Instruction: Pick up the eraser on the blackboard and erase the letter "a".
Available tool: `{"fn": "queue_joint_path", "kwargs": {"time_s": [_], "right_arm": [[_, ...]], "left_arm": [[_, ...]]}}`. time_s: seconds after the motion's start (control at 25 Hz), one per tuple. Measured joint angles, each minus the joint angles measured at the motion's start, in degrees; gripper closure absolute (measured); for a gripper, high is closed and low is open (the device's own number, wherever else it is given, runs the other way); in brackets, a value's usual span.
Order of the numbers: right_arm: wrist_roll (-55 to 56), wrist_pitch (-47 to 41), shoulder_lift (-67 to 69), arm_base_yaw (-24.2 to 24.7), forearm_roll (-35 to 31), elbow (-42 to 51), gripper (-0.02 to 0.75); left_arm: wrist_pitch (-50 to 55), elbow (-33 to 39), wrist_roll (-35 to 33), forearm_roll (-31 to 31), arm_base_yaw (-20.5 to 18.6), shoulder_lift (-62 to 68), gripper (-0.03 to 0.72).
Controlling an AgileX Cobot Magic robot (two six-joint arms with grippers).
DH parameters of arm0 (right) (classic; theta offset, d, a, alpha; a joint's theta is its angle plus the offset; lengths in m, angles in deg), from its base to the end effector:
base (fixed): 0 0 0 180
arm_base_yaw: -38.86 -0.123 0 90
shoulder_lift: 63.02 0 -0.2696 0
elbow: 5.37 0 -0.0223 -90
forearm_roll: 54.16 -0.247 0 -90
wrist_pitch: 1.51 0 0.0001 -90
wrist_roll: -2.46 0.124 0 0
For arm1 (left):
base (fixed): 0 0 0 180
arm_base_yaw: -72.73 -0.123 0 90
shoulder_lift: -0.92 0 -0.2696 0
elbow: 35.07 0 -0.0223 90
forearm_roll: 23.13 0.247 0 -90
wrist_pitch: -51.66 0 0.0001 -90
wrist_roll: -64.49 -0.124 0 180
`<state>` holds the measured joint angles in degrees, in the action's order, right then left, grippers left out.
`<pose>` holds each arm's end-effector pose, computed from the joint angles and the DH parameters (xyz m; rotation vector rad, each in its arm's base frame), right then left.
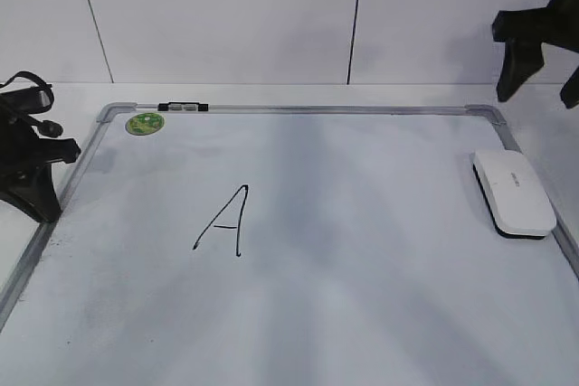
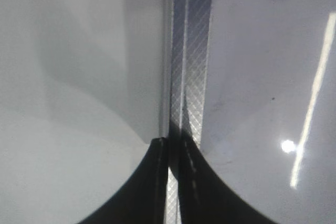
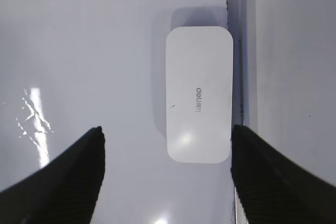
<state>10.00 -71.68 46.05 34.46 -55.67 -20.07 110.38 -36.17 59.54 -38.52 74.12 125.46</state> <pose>0.3677 0.0314 0.2617 0.0868 2.8736 0.0778 0.3678 -0.0371 0.1068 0.0522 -3.0907 0.3536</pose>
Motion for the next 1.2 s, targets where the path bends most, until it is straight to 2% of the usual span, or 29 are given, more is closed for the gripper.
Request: {"fn": "queue_joint_path", "kwargs": {"time_s": [0.44, 0.6, 0.8, 0.92, 1.2], "right_arm": [[-0.1, -0.26, -1.85, 0.0, -1.97, 0.0, 0.145], [-0.2, -0.3, -1.85, 0.0, -2.89, 0.0, 0.145], [-0.31, -0.44, -1.85, 0.0, -2.93, 0.0, 0.145], [-0.31, -0.44, -1.89, 0.0, -3.02, 0.0, 0.145], [-0.31, -0.44, -2.72, 0.0, -3.15, 0.0, 0.145]], "left_arm": [[0.1, 0.0, 0.0, 0.31, 0.0, 0.0, 0.661], [0.62, -0.14, 0.0, 0.44, 0.0, 0.04, 0.612], [2.84, -2.04, 0.22, 1.63, 0.0, 0.68, 0.473], [4.77, -3.82, 0.47, 2.5, 0.0, 0.72, 0.421], [9.49, -8.62, 0.69, 2.75, 0.0, -2.77, 0.401]]}}
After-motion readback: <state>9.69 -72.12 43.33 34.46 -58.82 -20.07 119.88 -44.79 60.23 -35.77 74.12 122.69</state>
